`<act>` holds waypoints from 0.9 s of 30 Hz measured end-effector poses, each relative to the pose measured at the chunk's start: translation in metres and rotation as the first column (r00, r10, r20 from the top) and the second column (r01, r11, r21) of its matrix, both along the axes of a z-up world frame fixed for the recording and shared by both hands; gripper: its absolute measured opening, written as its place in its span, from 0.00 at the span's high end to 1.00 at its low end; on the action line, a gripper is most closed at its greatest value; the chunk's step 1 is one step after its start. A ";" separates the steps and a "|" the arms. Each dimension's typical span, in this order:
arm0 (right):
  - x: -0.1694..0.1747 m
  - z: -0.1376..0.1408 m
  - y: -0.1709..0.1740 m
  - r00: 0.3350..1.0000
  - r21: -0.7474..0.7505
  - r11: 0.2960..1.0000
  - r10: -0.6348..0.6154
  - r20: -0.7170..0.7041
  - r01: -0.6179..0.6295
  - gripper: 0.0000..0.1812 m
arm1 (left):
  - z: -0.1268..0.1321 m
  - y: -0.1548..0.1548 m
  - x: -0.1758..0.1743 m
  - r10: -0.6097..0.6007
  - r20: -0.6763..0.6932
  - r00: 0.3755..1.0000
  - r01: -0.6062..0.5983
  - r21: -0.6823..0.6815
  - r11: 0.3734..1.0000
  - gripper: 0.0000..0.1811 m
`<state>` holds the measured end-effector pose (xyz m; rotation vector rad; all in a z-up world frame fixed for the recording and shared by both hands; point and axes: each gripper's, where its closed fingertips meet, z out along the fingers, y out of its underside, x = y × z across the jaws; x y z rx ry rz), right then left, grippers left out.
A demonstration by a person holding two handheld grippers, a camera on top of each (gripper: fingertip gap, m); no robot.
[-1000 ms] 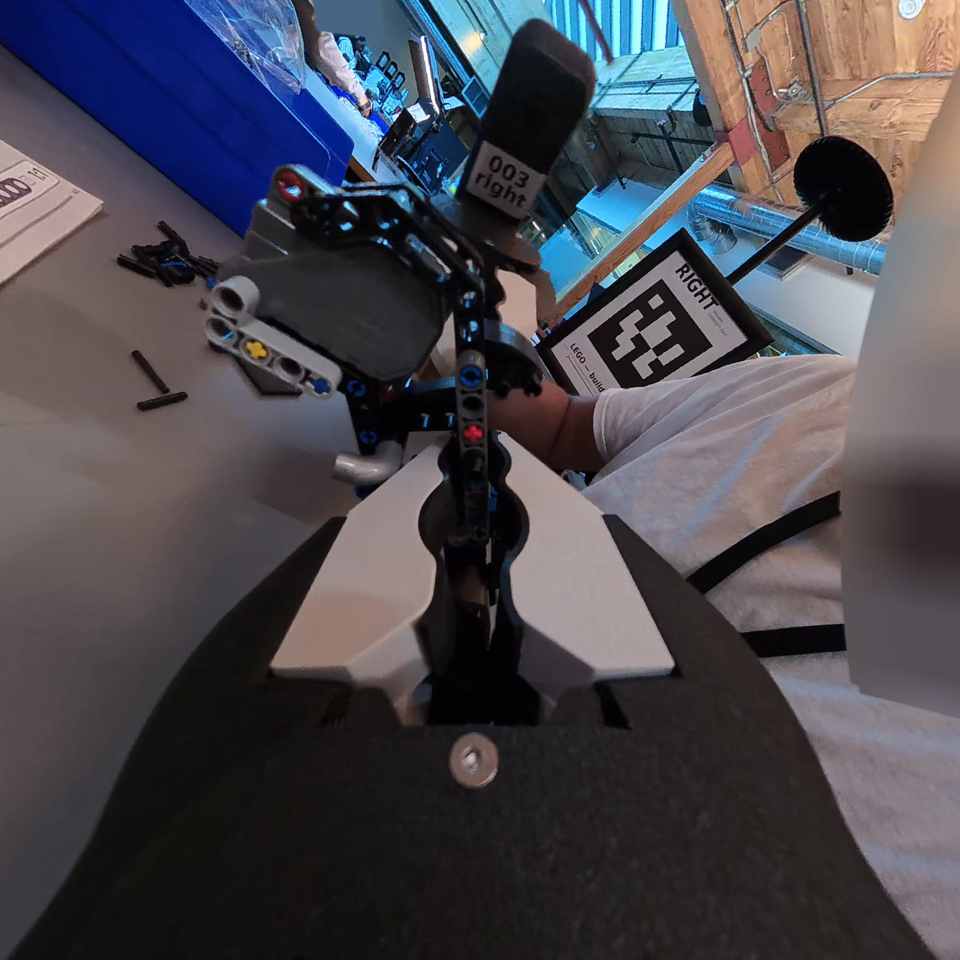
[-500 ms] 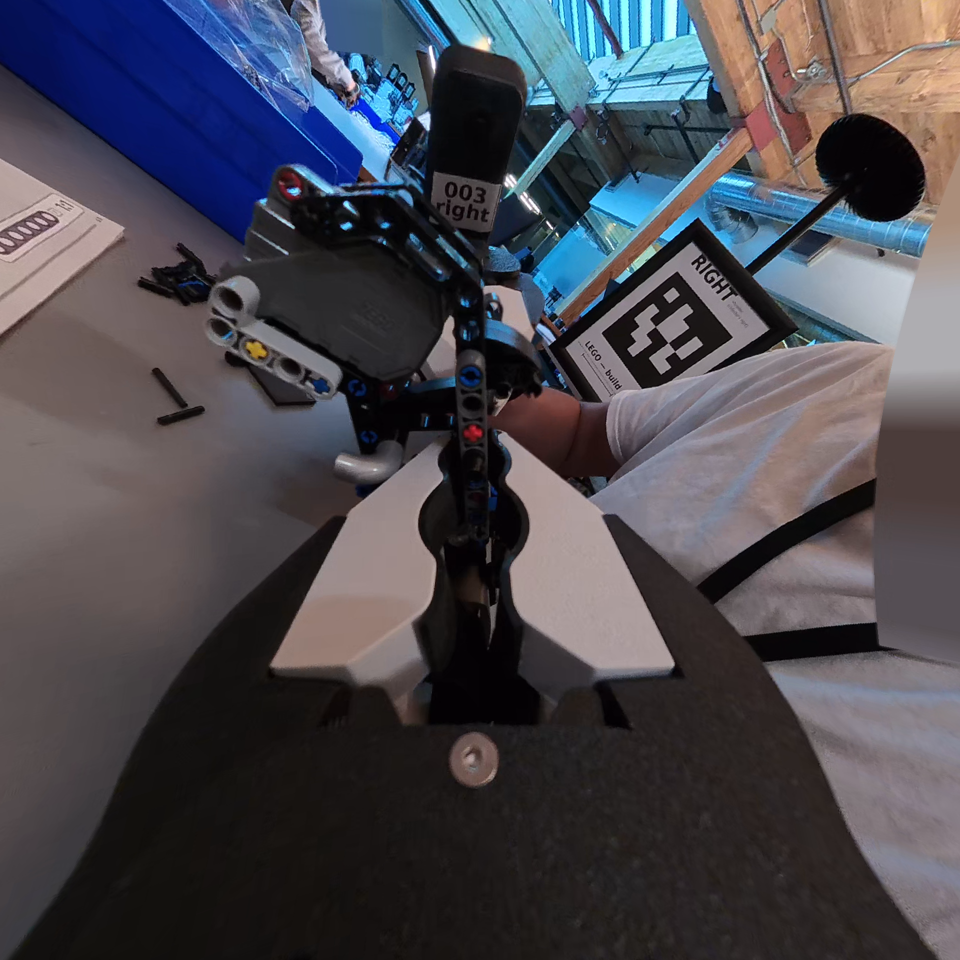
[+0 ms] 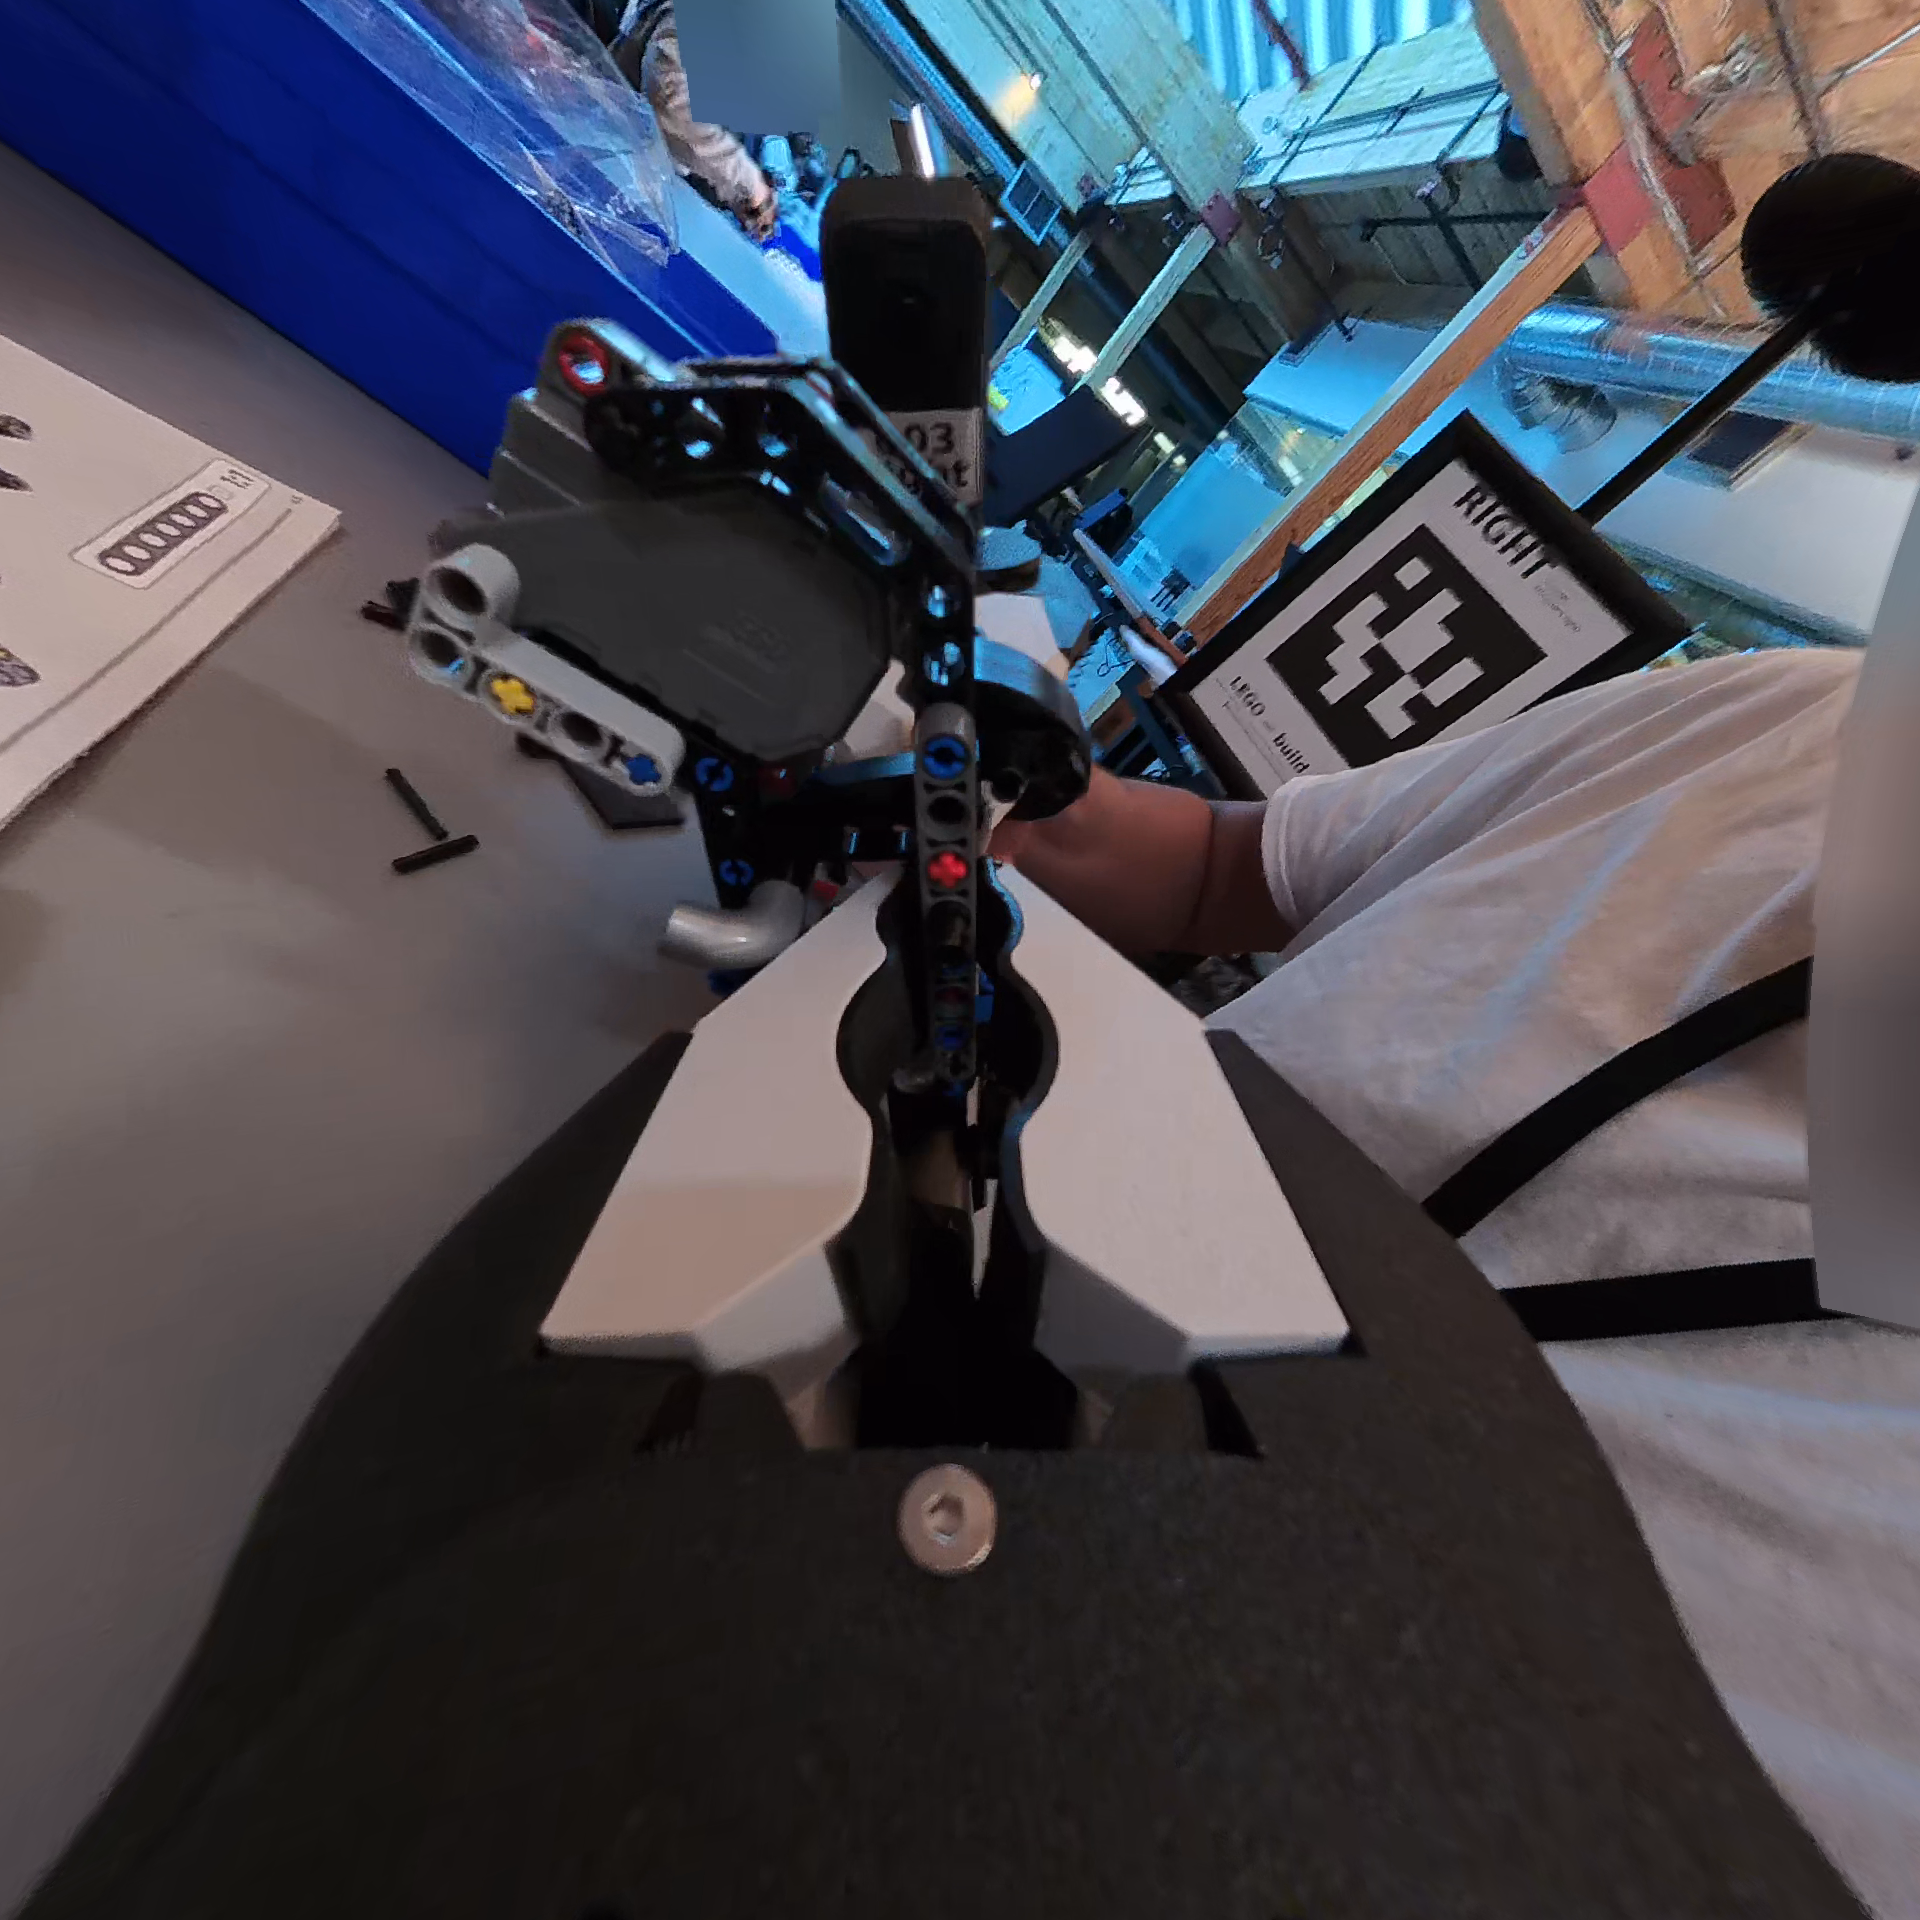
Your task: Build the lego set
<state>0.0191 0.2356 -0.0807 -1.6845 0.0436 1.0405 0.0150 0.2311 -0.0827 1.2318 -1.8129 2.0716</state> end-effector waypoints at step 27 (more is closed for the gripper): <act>-0.001 -0.005 -0.002 0.999 -0.032 0.999 0.032 0.034 -0.031 0.97 | -0.003 0.000 0.001 -0.021 -0.046 0.999 0.018 -0.064 0.998 0.97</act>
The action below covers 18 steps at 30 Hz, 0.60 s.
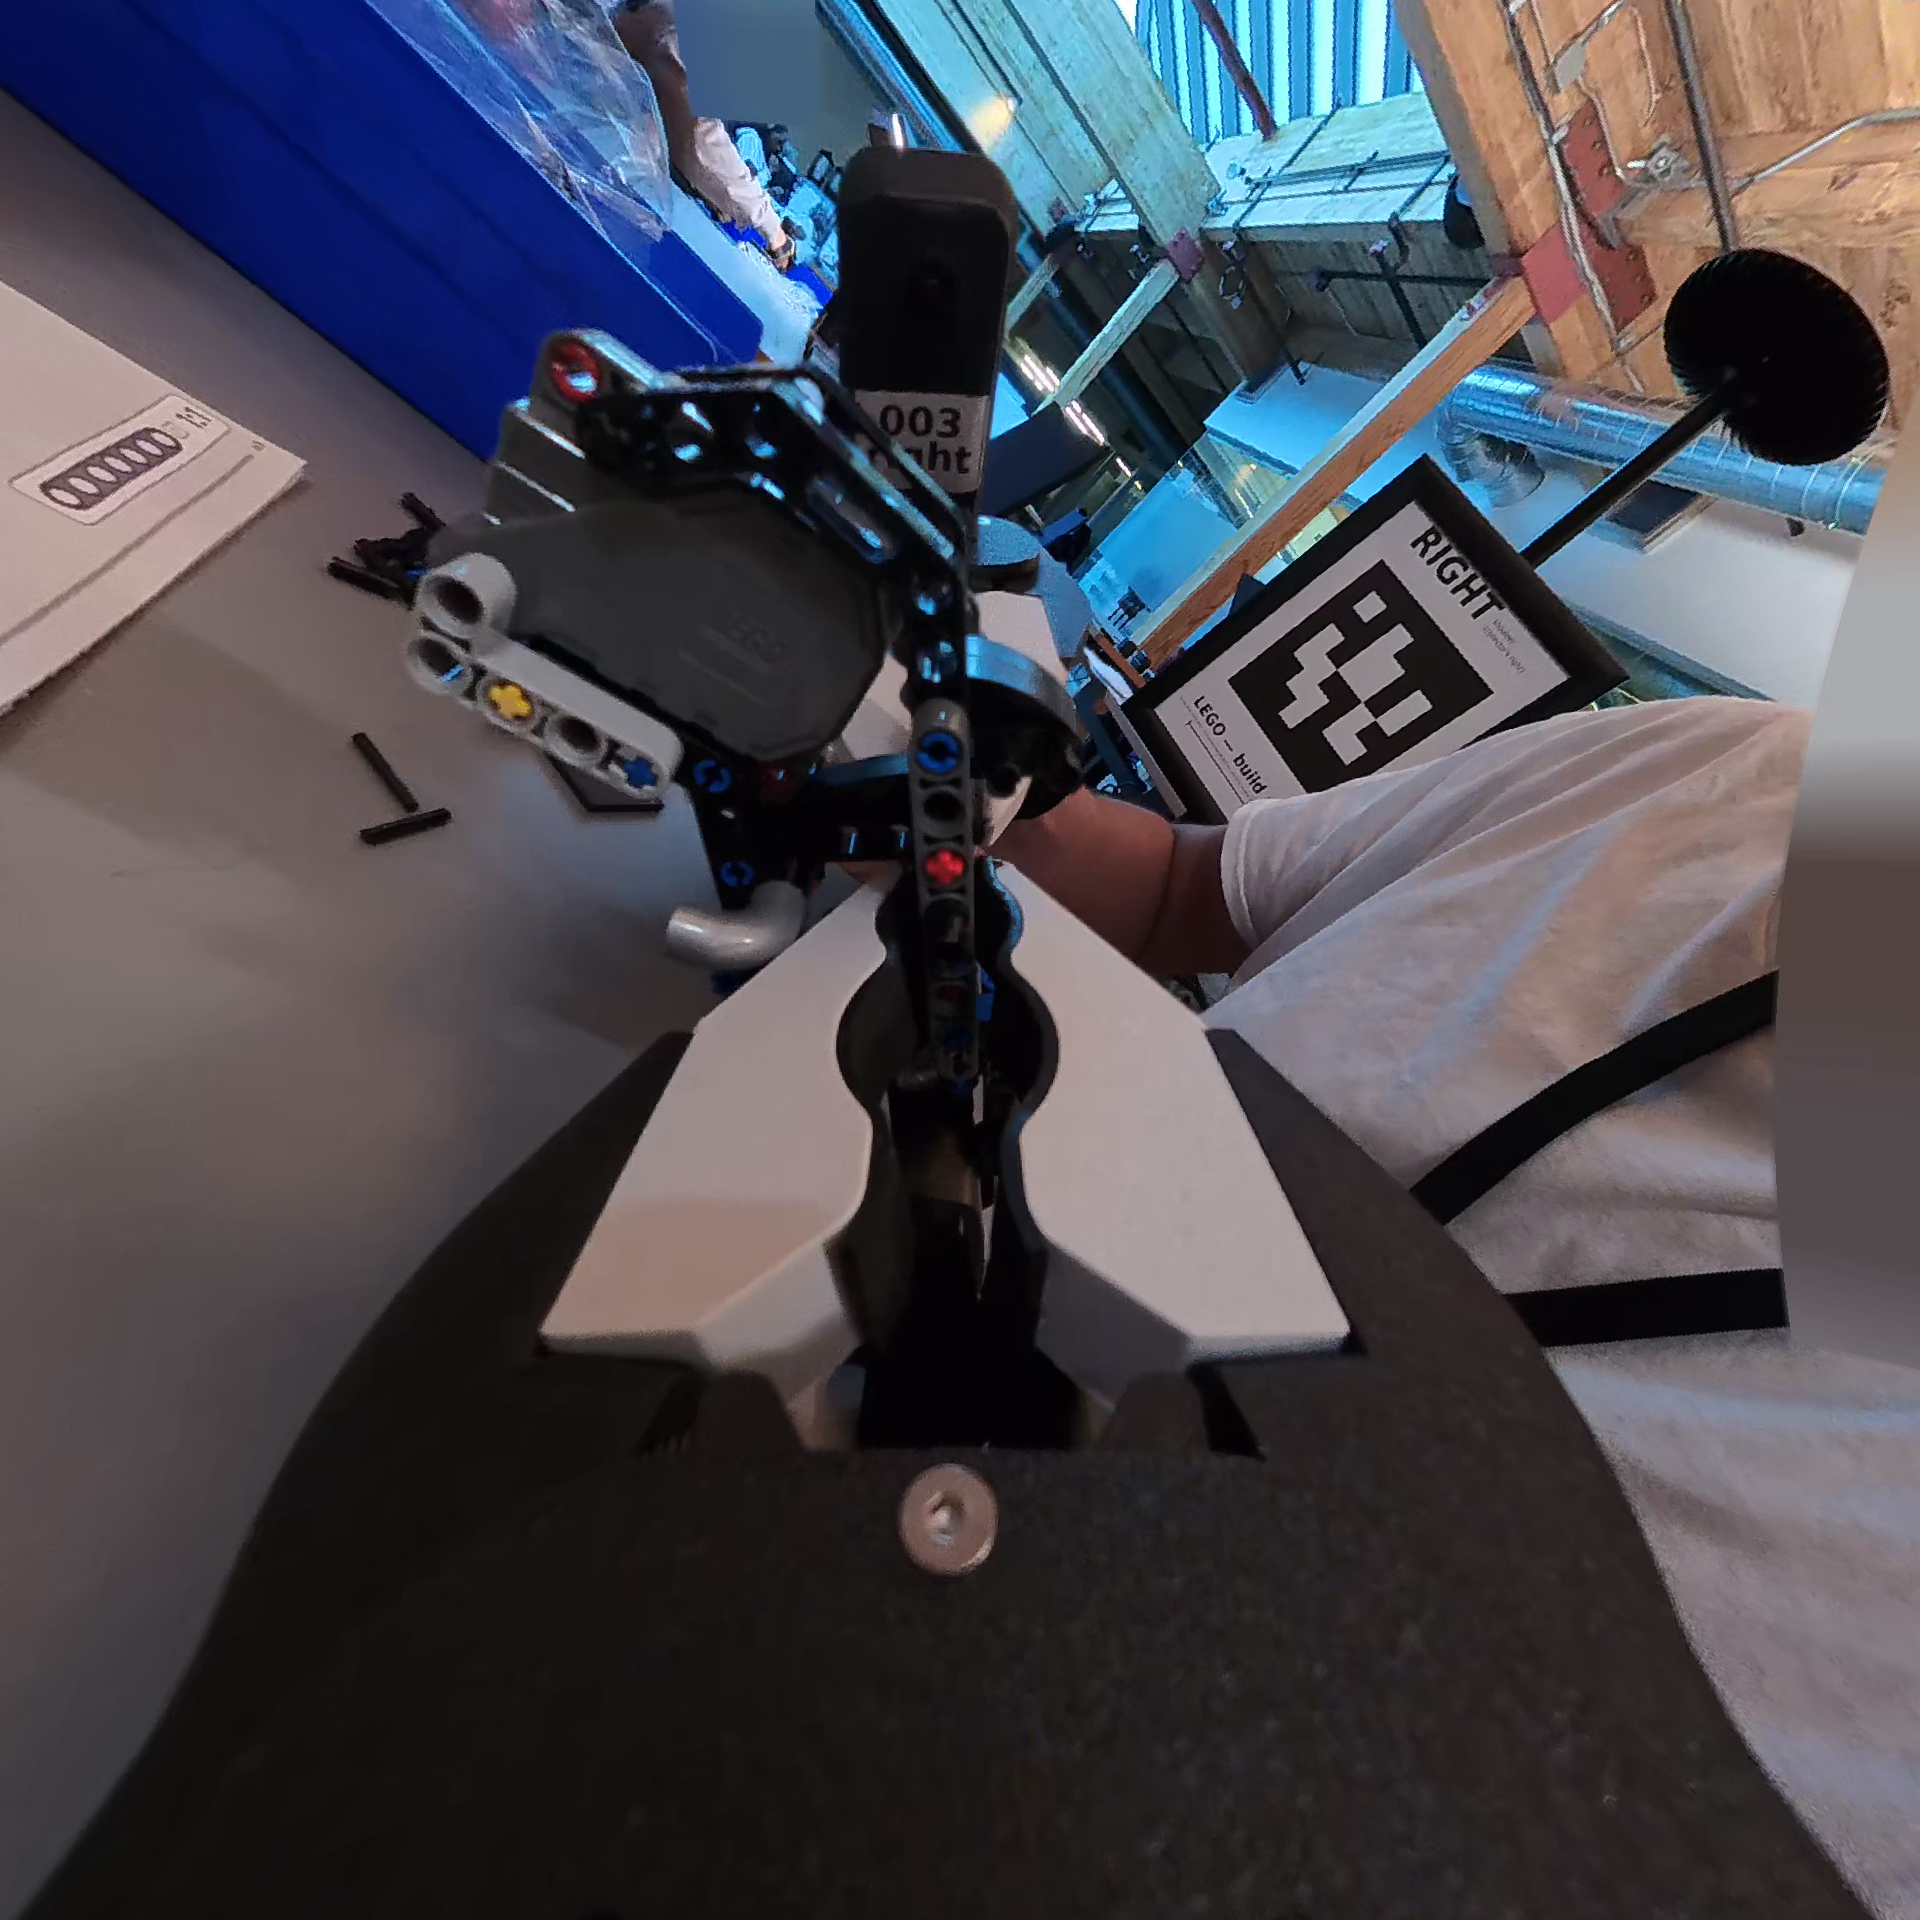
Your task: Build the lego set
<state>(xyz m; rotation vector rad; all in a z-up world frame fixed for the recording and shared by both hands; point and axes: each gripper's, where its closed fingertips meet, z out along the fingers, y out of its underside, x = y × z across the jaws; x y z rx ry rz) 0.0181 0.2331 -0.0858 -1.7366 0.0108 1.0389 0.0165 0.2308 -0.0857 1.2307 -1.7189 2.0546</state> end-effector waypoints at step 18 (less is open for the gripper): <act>0.008 0.000 0.001 0.998 0.004 0.998 -0.056 -0.042 0.056 0.97 | 0.001 0.000 0.009 0.046 -0.035 0.998 -0.048 -0.061 0.997 0.96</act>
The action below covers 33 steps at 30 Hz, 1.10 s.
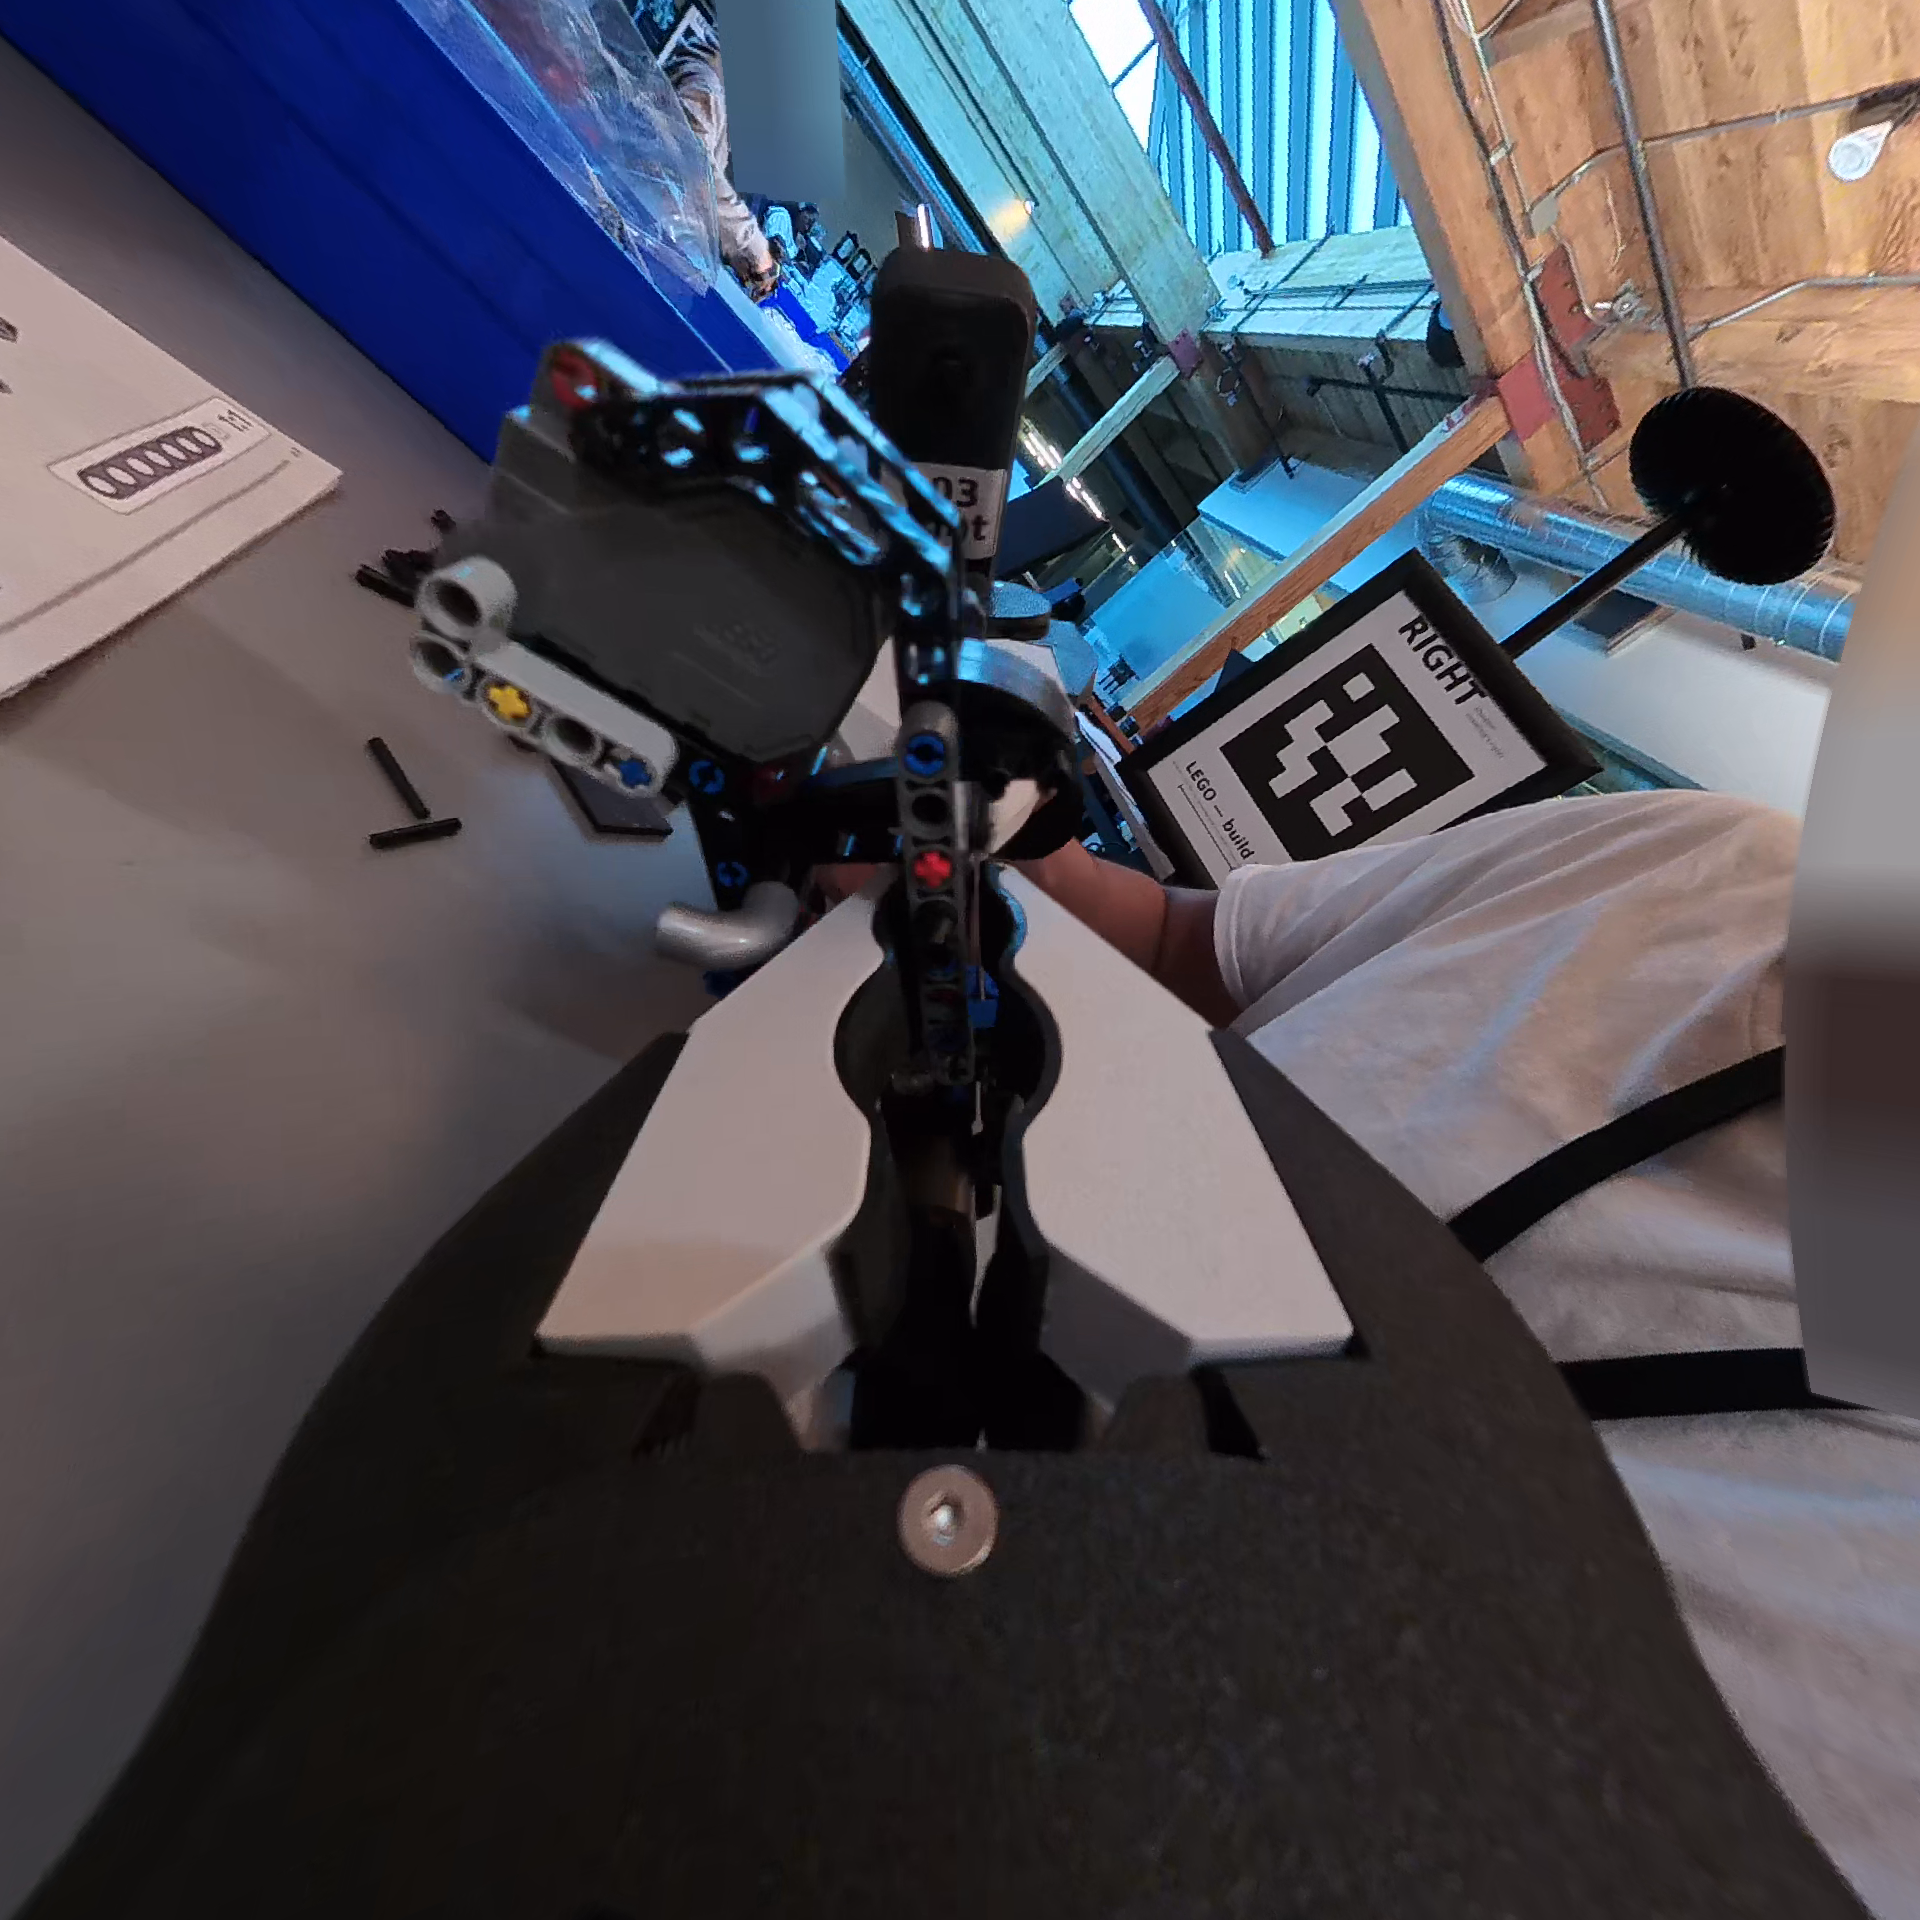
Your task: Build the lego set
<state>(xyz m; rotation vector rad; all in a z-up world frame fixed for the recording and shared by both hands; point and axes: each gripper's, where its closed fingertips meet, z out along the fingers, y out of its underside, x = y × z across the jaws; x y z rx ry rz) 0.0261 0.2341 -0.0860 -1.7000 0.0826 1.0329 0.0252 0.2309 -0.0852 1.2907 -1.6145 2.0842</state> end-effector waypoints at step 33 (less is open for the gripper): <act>0.000 0.002 0.004 0.997 -0.008 1.000 0.021 -0.077 -0.021 0.97 | 0.004 0.004 0.003 0.081 0.035 0.996 -0.080 -0.015 0.997 0.97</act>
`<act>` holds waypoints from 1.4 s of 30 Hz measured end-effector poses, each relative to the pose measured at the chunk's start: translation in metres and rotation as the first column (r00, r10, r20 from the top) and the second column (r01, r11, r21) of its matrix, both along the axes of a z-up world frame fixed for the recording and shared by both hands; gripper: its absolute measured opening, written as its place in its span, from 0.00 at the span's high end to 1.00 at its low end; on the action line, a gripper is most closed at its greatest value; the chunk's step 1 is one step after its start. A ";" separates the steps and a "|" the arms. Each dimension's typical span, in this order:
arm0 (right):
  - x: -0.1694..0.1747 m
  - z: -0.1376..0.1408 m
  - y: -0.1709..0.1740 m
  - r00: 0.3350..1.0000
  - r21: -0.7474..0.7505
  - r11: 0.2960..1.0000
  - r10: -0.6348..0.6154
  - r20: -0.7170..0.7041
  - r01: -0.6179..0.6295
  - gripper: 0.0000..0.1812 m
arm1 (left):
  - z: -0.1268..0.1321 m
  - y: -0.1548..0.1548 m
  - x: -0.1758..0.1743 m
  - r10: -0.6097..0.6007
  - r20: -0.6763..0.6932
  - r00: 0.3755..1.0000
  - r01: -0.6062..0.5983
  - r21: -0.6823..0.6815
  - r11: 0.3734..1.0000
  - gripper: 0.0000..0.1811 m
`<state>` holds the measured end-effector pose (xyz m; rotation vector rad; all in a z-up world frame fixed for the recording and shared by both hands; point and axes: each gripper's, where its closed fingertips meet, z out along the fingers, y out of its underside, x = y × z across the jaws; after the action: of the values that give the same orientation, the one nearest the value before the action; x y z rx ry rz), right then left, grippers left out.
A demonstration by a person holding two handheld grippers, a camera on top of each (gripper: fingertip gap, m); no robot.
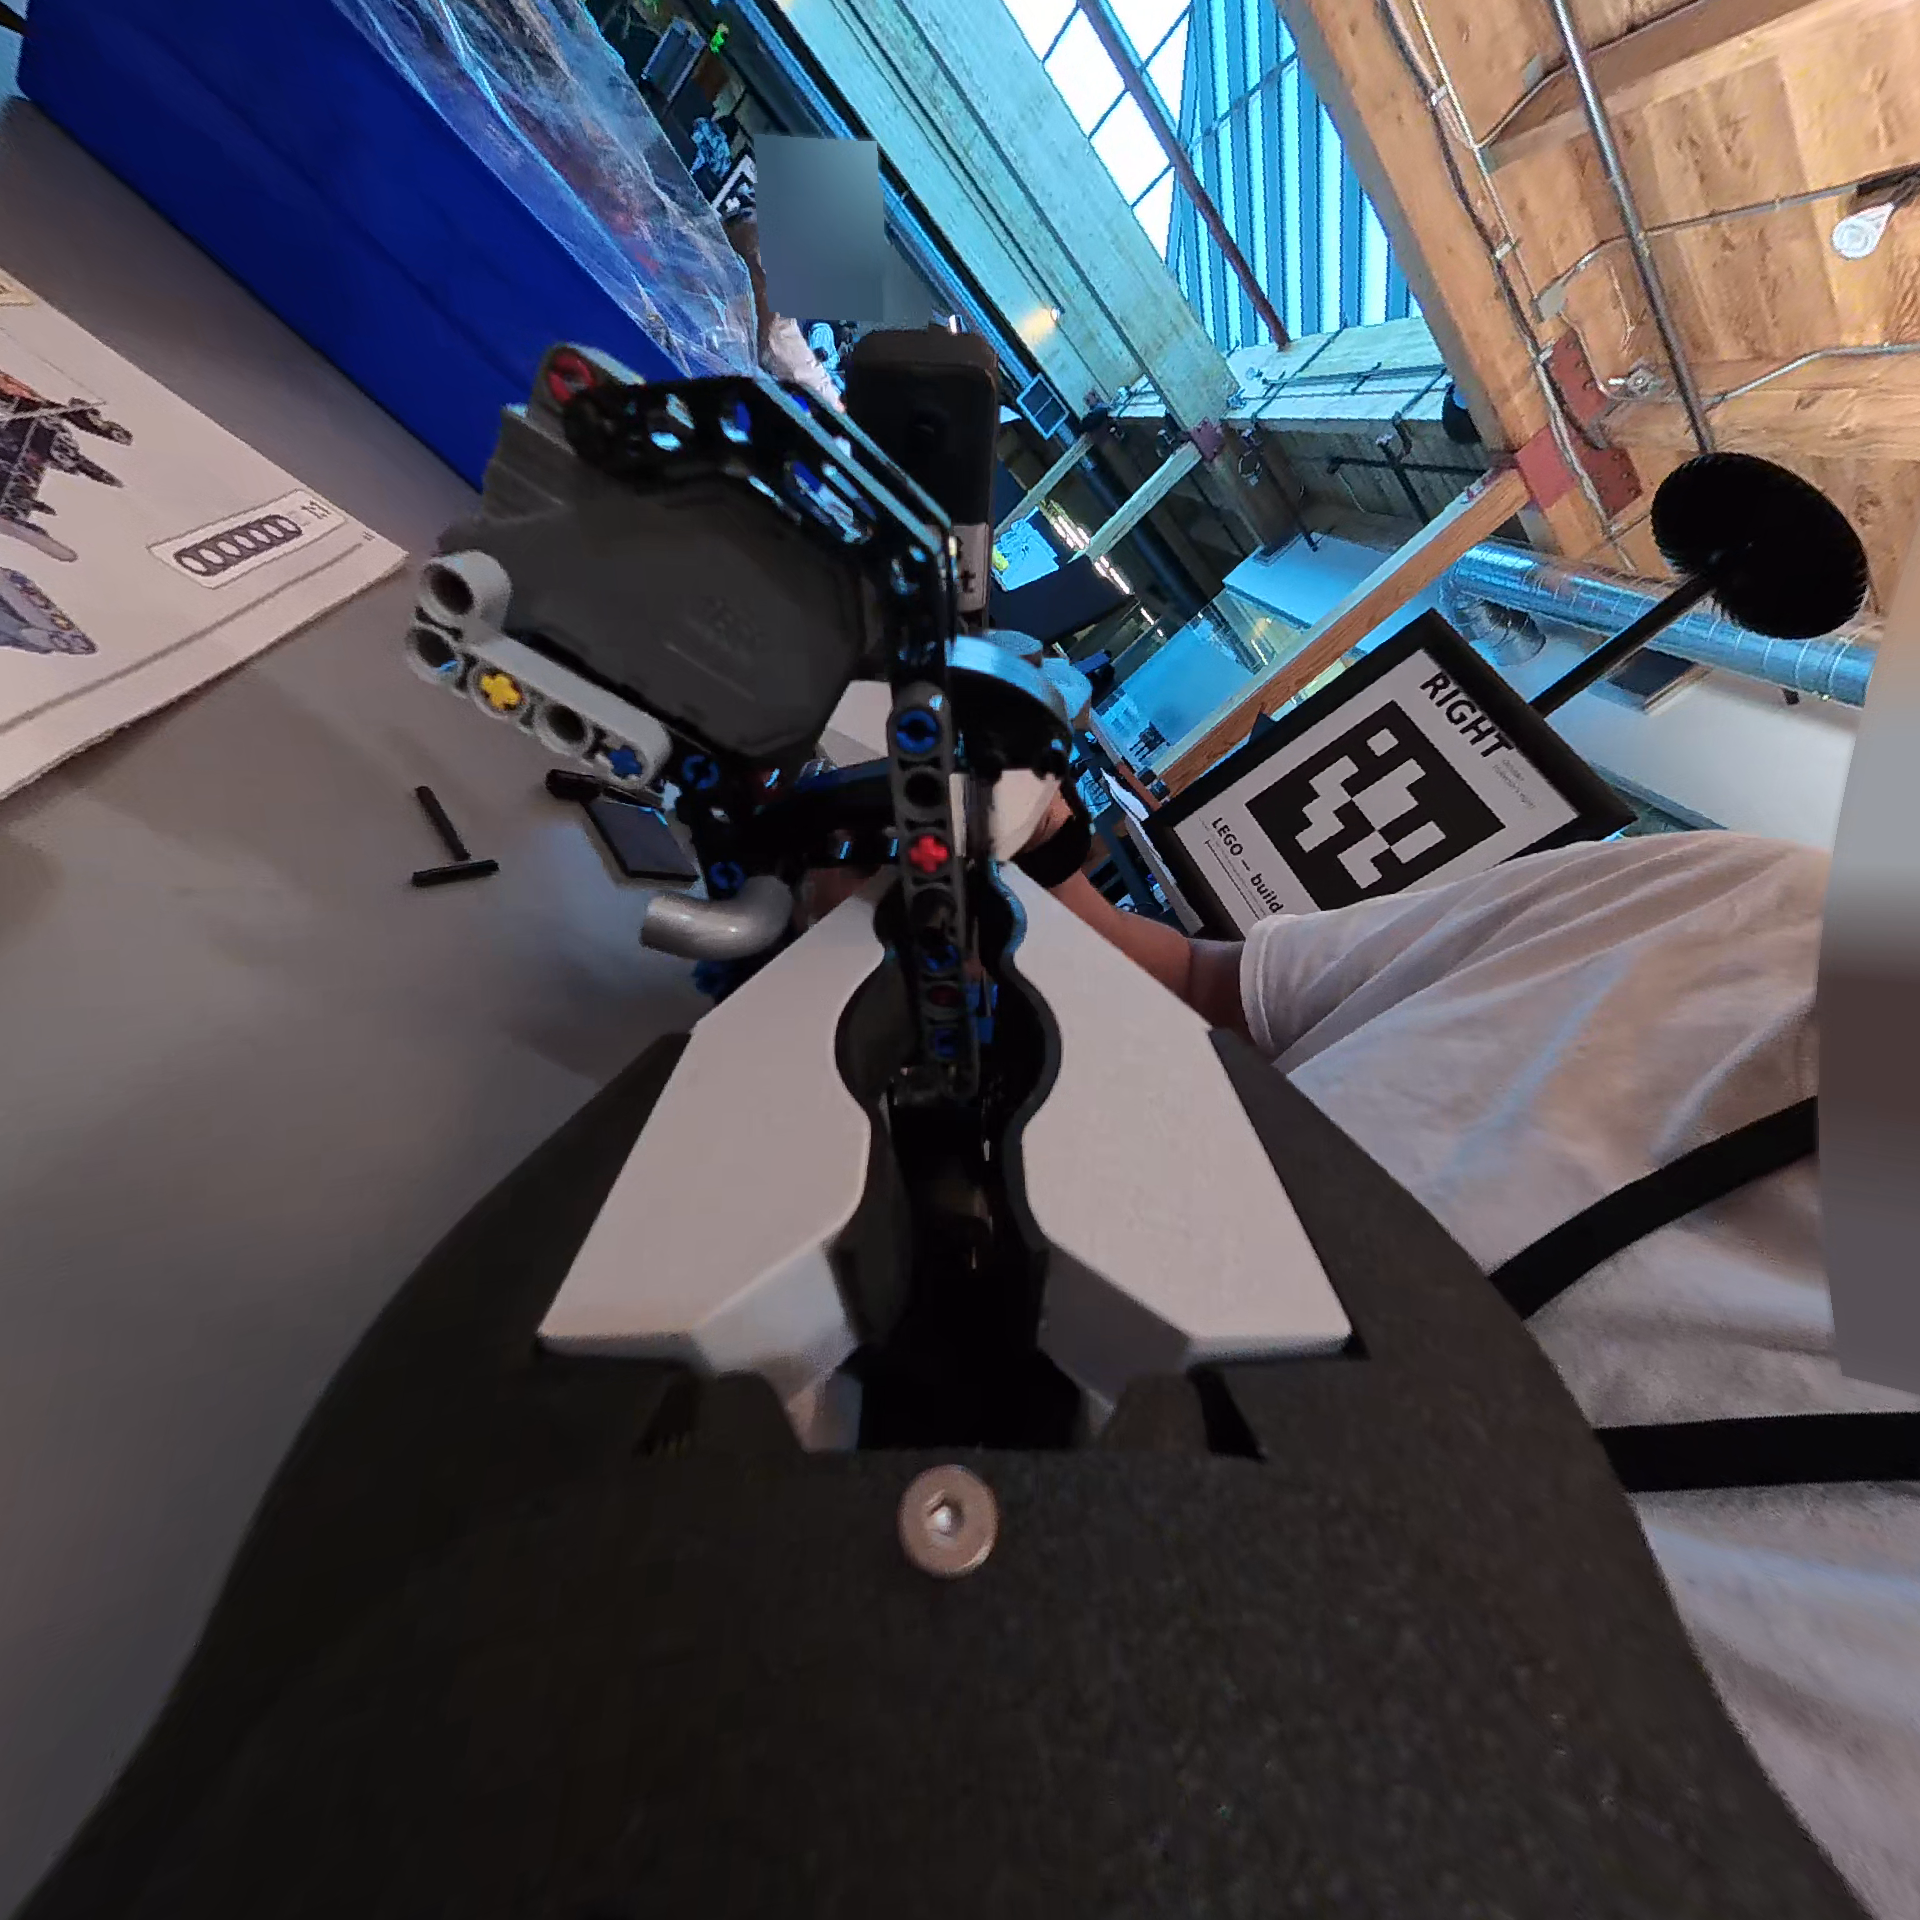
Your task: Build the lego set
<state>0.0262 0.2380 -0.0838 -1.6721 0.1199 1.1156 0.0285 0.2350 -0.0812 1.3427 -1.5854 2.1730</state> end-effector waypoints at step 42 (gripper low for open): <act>-0.007 -0.004 -0.004 0.996 0.002 0.999 0.033 0.087 -0.033 0.97 | -0.006 -0.008 -0.005 -0.059 0.015 0.998 0.058 0.080 0.995 0.97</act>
<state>0.0196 0.2343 -0.0879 -1.7223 0.0348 1.0649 0.0232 0.2271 -0.0868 1.2850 -1.7123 2.1139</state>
